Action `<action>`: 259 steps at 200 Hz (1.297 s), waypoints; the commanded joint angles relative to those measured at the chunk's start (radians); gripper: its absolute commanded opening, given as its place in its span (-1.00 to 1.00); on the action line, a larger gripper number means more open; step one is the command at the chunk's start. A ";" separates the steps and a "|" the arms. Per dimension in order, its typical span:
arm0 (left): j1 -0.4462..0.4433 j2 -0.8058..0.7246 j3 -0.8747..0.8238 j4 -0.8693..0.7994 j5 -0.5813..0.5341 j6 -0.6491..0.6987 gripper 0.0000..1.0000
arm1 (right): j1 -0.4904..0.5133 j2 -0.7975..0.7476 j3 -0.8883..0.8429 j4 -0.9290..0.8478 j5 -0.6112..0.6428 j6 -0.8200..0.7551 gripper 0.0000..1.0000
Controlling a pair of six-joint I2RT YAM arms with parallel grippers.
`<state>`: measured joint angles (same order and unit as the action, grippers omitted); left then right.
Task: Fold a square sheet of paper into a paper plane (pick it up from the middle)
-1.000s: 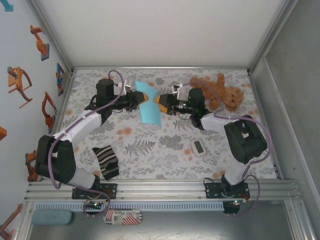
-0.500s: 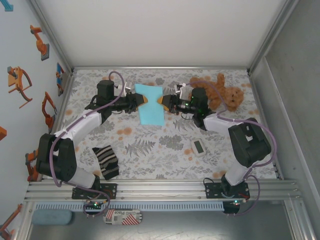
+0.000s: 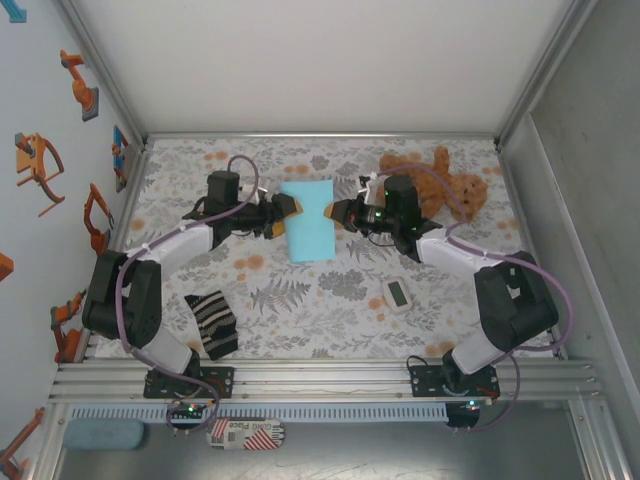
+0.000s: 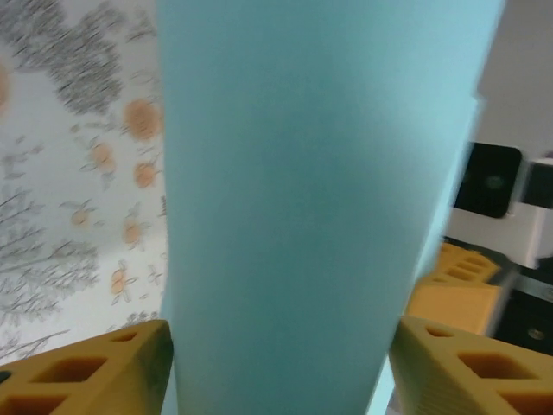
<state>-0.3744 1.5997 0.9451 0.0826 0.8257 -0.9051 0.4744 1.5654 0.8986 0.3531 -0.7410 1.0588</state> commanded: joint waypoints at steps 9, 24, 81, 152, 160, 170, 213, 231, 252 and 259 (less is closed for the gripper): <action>-0.009 0.002 -0.055 -0.013 -0.113 0.012 0.60 | -0.003 -0.075 0.054 -0.297 0.132 -0.130 -1.00; -0.009 -0.028 -0.086 -0.003 -0.147 0.009 0.73 | -0.003 -0.099 0.093 -0.407 0.178 -0.186 -1.00; -0.003 -0.178 -0.168 -0.033 -0.276 0.023 0.90 | 0.071 -0.001 0.204 -0.429 0.181 -0.180 -1.00; 0.013 -0.340 -0.272 -0.116 -0.460 0.023 0.93 | 0.135 0.195 0.245 -0.263 0.151 -0.077 -1.00; 0.014 -0.321 -0.272 -0.113 -0.442 0.021 0.93 | 0.135 0.210 0.241 -0.263 0.156 -0.078 -1.00; 0.012 -0.293 -0.272 -0.104 -0.423 0.010 0.93 | 0.132 0.228 0.245 -0.269 0.160 -0.080 -1.00; -0.044 -0.170 -0.205 -0.121 -0.414 0.013 0.97 | 0.102 0.292 0.255 -0.313 0.172 -0.134 -1.00; -0.081 -0.114 -0.158 -0.164 -0.444 0.032 0.96 | 0.096 0.326 0.265 -0.347 0.178 -0.168 -1.00; -0.118 -0.053 -0.114 -0.176 -0.455 0.035 0.89 | 0.096 0.359 0.281 -0.388 0.191 -0.212 -1.00; -0.127 -0.032 -0.099 -0.178 -0.456 0.032 0.86 | 0.095 0.365 0.284 -0.396 0.197 -0.225 -1.00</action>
<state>-0.4709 1.5185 0.7845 -0.0551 0.3874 -0.8970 0.5701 1.9034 1.1511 0.0162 -0.5739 0.9047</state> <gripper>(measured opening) 0.952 0.049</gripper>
